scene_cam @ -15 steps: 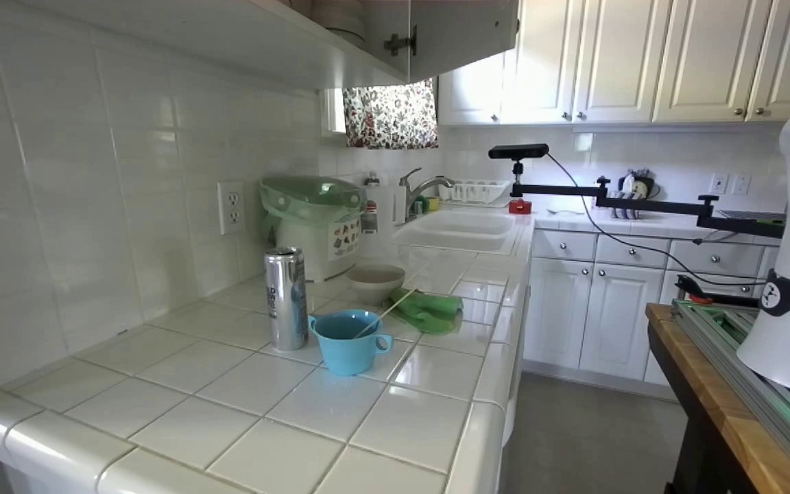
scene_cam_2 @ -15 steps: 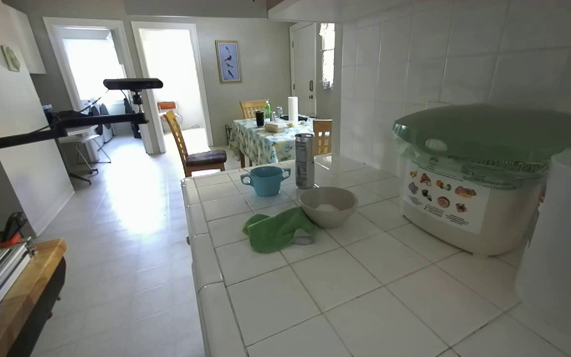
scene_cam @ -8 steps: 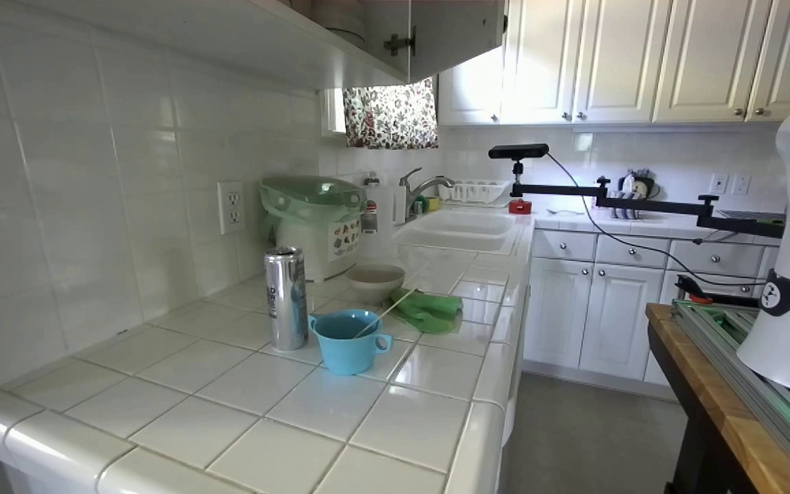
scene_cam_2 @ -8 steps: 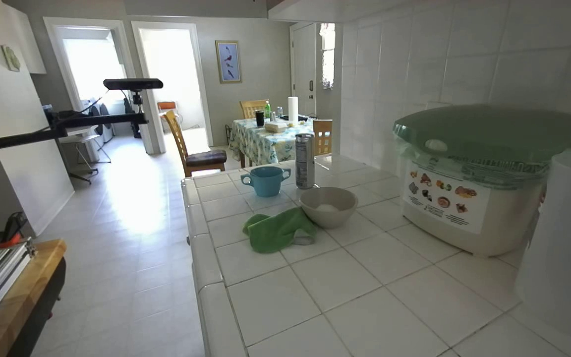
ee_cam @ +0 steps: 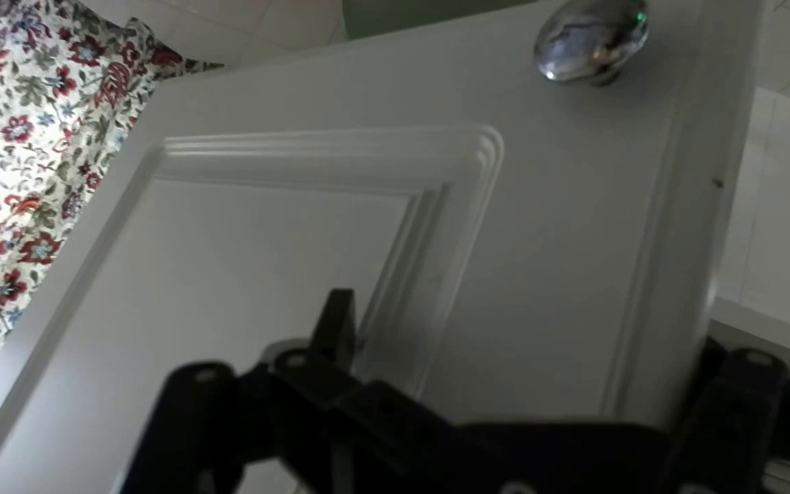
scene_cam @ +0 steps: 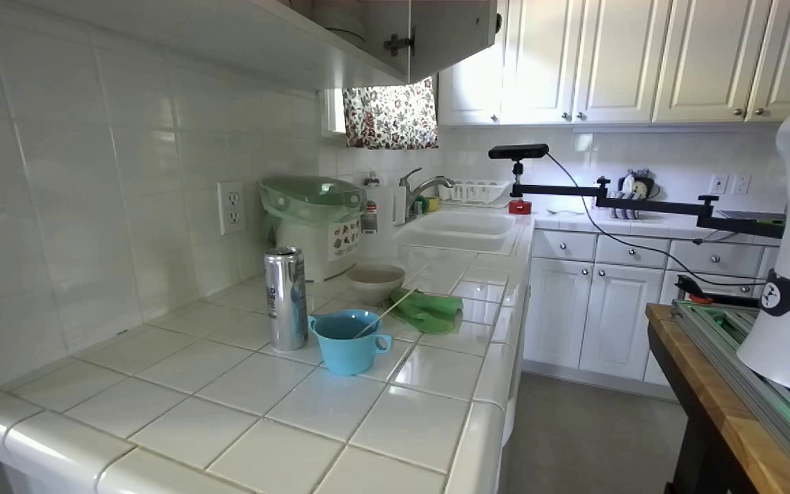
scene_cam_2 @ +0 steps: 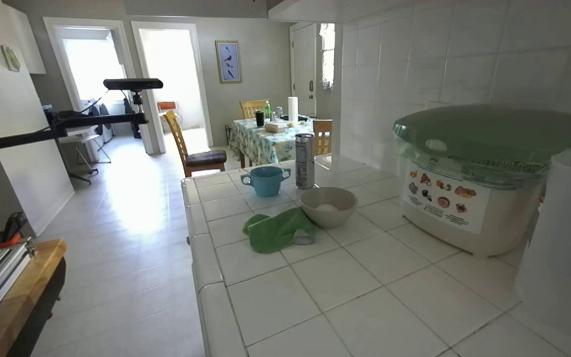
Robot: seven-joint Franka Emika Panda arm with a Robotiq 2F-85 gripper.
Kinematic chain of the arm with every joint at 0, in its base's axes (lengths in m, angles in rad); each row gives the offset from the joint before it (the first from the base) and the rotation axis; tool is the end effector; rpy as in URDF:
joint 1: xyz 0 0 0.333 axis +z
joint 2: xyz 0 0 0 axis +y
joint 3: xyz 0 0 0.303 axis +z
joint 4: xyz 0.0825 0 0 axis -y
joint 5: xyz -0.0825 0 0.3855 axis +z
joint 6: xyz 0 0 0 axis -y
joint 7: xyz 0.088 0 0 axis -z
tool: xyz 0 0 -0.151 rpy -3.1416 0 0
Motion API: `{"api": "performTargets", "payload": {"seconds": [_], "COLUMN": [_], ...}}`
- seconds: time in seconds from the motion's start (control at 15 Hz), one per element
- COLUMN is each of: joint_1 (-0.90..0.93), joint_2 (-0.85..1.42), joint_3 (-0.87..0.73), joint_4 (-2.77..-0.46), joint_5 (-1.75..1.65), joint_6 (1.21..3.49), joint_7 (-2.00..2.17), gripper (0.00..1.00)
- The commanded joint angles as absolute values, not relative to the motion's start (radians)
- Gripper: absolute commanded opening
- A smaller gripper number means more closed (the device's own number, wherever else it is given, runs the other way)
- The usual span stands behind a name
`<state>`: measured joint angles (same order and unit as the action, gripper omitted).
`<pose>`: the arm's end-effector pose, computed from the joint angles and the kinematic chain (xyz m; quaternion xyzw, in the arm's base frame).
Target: Close the top cabinet door
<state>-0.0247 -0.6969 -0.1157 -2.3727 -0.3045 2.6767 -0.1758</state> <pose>0.4313 -0.0696 0.6500 0.8695 0.0960 0.4574 0.1599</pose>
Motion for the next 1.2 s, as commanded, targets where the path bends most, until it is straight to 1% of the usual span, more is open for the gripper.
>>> {"api": "performTargets", "payload": {"seconds": [0.0,0.27,0.33,0.47,0.73,0.87,1.13], "joint_1": [-0.039,-0.100,-0.140,-0.163,-0.150,-0.135,-0.108], "joint_2": [-0.601,-0.549,-0.552,-0.566,-0.590,-0.588,-0.589], "joint_3": [-0.078,0.034,0.084,0.138,0.237,0.265,0.250], "joint_4": [-2.280,-2.218,-2.206,-2.201,-2.182,-2.165,-2.174], "joint_5": [-0.297,-0.346,-0.379,-0.423,-0.474,-0.481,-0.461], "joint_6": [2.656,2.605,2.578,2.547,2.528,2.521,2.529], "joint_7": [-0.198,-0.075,-0.005,0.064,0.084,0.075,0.057], "gripper": [1.00,1.00,1.00,1.00,1.00,1.00,1.00]}}
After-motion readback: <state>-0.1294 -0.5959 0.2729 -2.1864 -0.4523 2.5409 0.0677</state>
